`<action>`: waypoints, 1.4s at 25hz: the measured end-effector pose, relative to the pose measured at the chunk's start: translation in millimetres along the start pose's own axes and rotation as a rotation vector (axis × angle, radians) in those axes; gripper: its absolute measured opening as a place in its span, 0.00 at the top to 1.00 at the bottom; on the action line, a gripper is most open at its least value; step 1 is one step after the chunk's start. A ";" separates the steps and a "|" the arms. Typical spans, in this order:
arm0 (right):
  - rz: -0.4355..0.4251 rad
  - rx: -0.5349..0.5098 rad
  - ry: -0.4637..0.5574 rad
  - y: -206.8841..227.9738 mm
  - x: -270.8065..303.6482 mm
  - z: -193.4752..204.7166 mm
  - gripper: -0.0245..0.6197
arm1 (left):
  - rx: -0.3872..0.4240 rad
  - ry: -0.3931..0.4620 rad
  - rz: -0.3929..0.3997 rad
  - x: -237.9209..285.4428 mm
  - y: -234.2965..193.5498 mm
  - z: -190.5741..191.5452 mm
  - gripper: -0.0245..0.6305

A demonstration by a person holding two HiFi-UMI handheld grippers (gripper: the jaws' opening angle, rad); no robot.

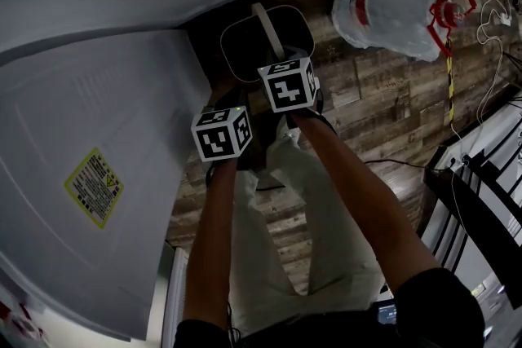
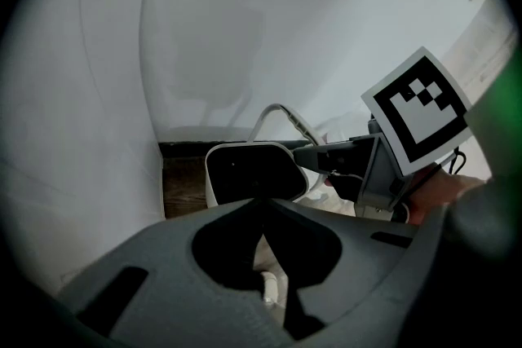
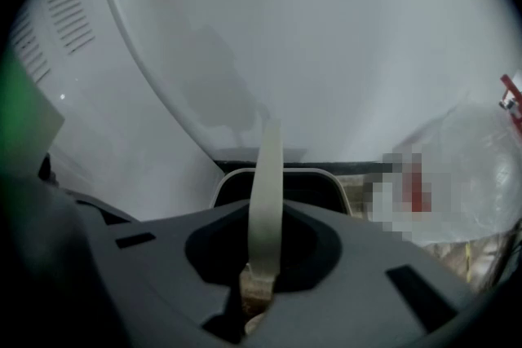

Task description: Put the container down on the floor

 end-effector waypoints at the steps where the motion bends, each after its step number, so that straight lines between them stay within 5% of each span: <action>1: 0.001 0.000 0.009 0.4 1.2 -2.1 0.91 | 0.001 0.006 0.003 1.8 0.1 -2.6 0.94; 10: 0.012 0.013 0.073 -2.0 24.3 -4.1 0.91 | 0.009 0.046 -0.023 15.2 -14.8 -2.6 0.94; 35: 0.042 0.102 0.084 22.4 28.1 39.5 0.91 | 0.081 -0.034 0.008 51.4 -10.3 26.7 0.94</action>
Point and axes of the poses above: the fingertips, and each gripper's own axes: x forward along the fingers, y to its right, z out of its underside, the point moved 5 cm from there along -x, backward along the fingers, and after that the axes turned 7 degrees about -x, right-handed, at the moved point
